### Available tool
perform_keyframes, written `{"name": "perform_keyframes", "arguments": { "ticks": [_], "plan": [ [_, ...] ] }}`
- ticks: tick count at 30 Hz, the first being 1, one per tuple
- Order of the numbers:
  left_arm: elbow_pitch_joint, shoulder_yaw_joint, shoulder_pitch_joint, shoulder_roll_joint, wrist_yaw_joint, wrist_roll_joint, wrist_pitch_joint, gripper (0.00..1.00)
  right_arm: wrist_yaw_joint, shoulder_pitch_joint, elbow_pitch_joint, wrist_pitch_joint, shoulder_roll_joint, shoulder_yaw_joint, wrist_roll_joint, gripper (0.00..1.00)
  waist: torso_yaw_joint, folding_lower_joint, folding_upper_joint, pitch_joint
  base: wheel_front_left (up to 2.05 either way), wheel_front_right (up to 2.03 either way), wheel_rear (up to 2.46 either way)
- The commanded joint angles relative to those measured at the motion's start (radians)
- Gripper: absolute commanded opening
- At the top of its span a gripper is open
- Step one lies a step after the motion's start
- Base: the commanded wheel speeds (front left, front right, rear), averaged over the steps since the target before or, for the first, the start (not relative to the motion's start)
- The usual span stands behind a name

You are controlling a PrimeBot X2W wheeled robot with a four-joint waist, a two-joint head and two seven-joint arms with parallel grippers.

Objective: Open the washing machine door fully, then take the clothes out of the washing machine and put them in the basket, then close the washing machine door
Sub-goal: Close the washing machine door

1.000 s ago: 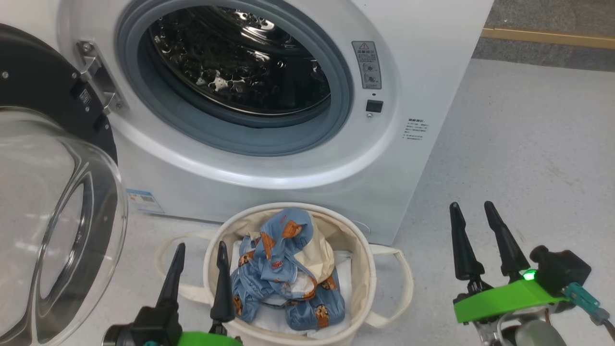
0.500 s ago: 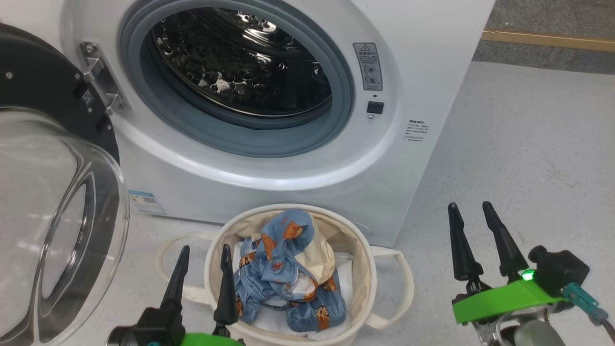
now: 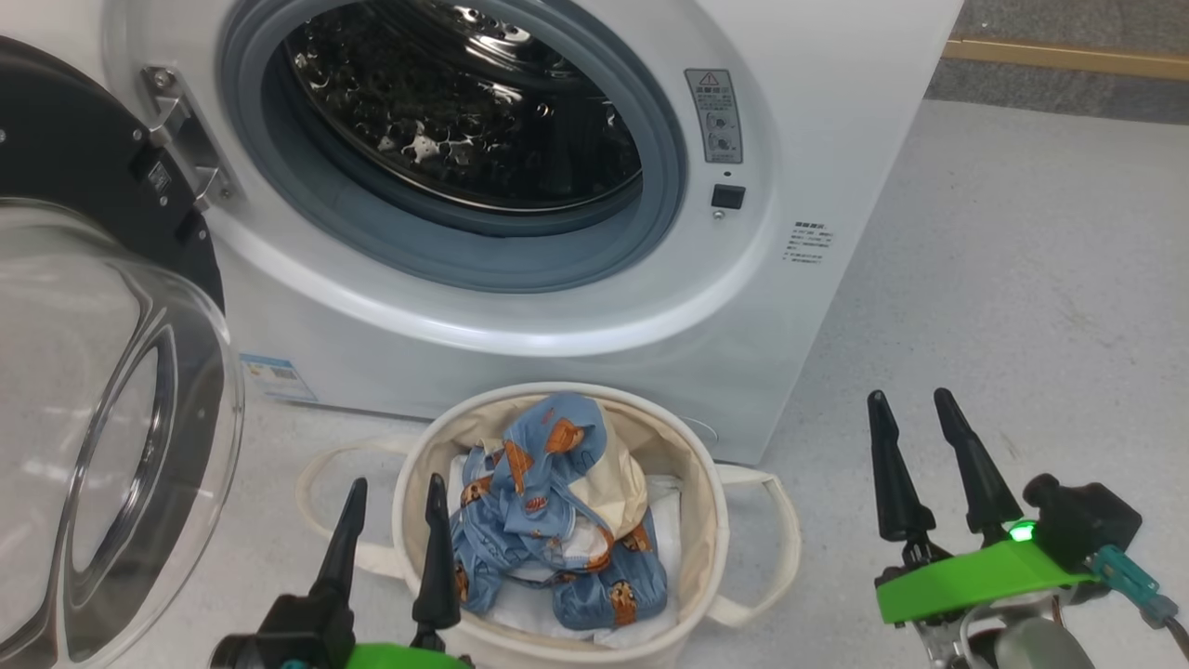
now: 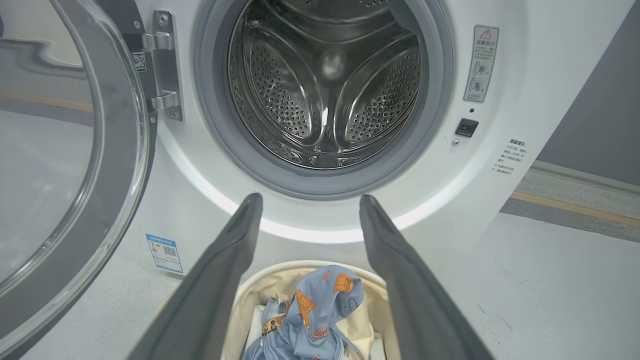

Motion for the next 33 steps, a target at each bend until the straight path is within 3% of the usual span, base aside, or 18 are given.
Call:
{"name": "perform_keyframes", "arguments": {
  "ticks": [1, 11, 33],
  "plan": [
    [-0.025, 0.024, -0.033, 0.005, 0.004, -0.004, -0.005, 1.00, 0.000, -0.023, -0.034, -0.005, 0.001, 0.019, 0.004, 1.00, 0.001, 0.0000, 0.0000, 0.004, -0.40, 0.39, 0.02],
    [-0.021, 0.013, -0.046, 0.005, 0.007, -0.018, -0.005, 1.00, 0.000, -0.030, -0.034, -0.005, 0.001, 0.017, -0.001, 1.00, 0.008, 0.0000, 0.0000, 0.016, -1.01, 1.04, -0.04],
    [-0.037, 0.010, -0.047, 0.004, 0.027, 0.006, -0.005, 1.00, 0.000, -0.032, -0.026, -0.005, 0.001, 0.017, -0.007, 1.00, 0.011, 0.0000, 0.0000, 0.014, -1.92, 1.76, 0.16]
  ]
}}
